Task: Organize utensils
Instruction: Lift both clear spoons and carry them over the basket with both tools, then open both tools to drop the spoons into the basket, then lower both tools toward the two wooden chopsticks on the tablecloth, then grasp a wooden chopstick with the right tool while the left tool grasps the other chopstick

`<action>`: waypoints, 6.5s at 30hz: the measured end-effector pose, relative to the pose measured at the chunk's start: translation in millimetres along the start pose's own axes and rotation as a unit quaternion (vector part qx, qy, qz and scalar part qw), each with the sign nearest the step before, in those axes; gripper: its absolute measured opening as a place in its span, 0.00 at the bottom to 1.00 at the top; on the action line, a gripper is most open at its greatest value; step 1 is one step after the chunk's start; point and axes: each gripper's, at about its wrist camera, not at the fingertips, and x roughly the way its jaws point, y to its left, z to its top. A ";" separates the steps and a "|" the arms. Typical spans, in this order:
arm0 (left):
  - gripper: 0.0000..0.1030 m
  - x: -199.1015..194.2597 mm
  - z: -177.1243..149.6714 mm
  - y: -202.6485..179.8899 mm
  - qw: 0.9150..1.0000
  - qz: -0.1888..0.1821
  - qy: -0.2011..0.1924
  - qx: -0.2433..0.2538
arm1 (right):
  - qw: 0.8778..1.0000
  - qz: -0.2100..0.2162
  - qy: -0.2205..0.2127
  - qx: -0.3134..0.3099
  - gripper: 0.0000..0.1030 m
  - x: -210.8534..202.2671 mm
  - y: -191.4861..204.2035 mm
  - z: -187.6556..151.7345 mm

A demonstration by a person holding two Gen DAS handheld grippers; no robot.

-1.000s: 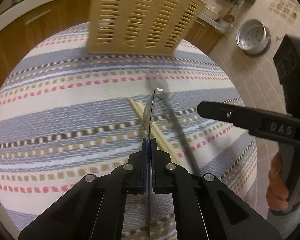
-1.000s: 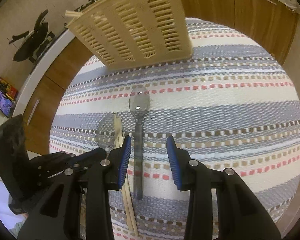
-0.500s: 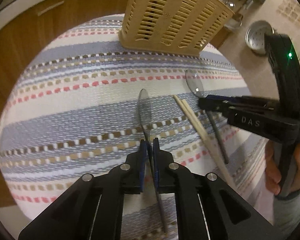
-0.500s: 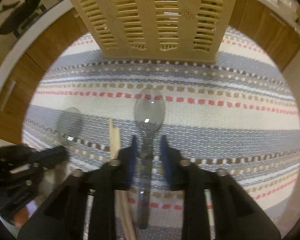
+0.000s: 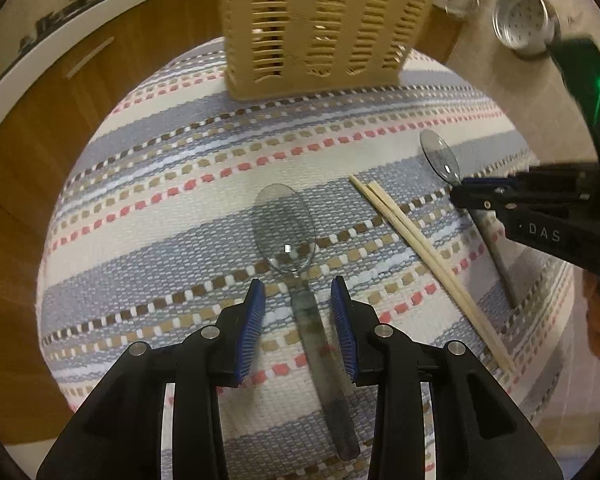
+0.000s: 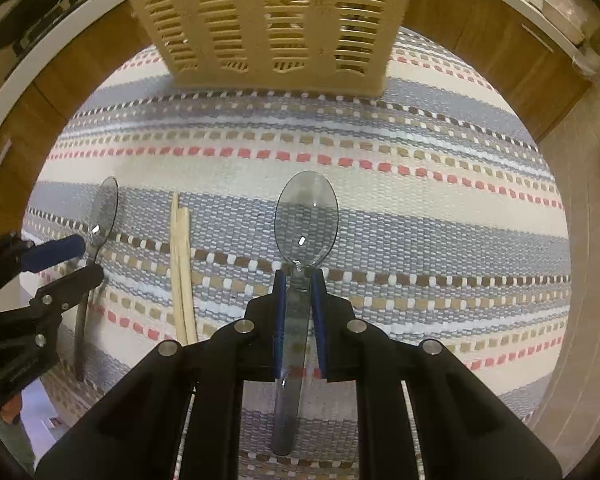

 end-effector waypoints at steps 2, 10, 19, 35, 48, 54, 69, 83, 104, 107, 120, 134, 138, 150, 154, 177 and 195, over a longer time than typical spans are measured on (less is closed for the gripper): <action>0.31 -1.1 -1.7 -2.7 1.000 0.014 0.009 0.016 | 1.000 -0.004 0.005 -0.008 0.11 1.7 4.7 1.4; 0.10 -1.0 -0.5 -5.0 0.998 0.057 0.015 0.033 | 1.000 0.014 0.008 -0.009 0.10 1.0 1.2 2.7; 0.10 -28.8 0.9 -5.2 0.995 -0.008 -0.097 -0.011 | 0.997 0.058 -0.058 0.005 0.10 -38.2 -16.4 -9.1; 0.10 -150.0 65.9 -6.8 0.906 -0.067 -0.409 -0.080 | 0.940 0.061 -0.334 -0.005 0.10 -168.0 -14.2 6.9; 0.10 -136.2 135.2 -15.6 0.838 -0.068 -0.527 -0.123 | 0.866 0.037 -0.496 0.048 0.10 -196.5 -41.6 87.3; 0.10 -110.9 150.4 -14.0 0.831 -0.038 -0.543 -0.114 | 0.845 0.014 -0.531 0.065 0.10 -175.2 -59.5 115.4; 0.11 -53.0 161.0 -13.7 0.854 -0.033 -0.508 -0.111 | 0.844 -0.021 -0.534 0.046 0.10 -117.2 -67.0 120.5; 0.32 -79.3 134.9 -2.9 0.856 -0.044 -0.503 -0.111 | 0.857 0.011 -0.513 0.049 0.46 -139.5 -68.6 86.7; 0.30 -117.1 57.6 4.1 0.963 -0.111 -0.228 -0.089 | 0.952 0.053 -0.294 0.063 0.34 -172.6 -32.0 16.9; 0.27 -76.7 36.9 2.1 0.976 -0.114 -0.161 -0.094 | 0.964 0.058 -0.250 0.069 0.32 -147.6 -32.9 1.1; 0.17 20.7 13.6 0.8 0.980 -0.126 -0.025 -0.150 | 0.984 0.103 -0.123 0.080 0.32 -66.7 -40.5 -40.1; 0.20 20.0 14.4 -38.5 0.985 -0.033 -0.072 -0.155 | 0.978 0.108 -0.138 0.110 0.32 -70.9 -66.6 -47.0; 0.20 18.3 7.6 -54.7 0.984 0.009 -0.099 -0.146 | 0.978 0.102 -0.141 0.113 0.32 -73.4 -70.2 -51.4; 0.00 14.7 11.3 -23.8 0.993 -0.052 -0.053 -0.092 | 0.990 0.093 -0.084 0.060 0.32 -55.4 -49.6 -37.5; 0.00 17.6 8.5 2.0 0.989 -0.108 -0.022 -0.103 | 0.992 0.115 -0.044 0.011 0.32 -40.0 -19.3 -22.9; 0.22 21.4 23.9 -6.3 0.986 -0.124 -0.029 -0.111 | 1.000 -0.015 -0.015 -0.015 0.04 -24.1 -18.0 -10.6; 0.04 27.9 35.9 -37.8 0.998 -0.043 -0.018 0.037 | 0.999 0.005 0.015 -0.034 0.05 -17.9 -29.2 -13.3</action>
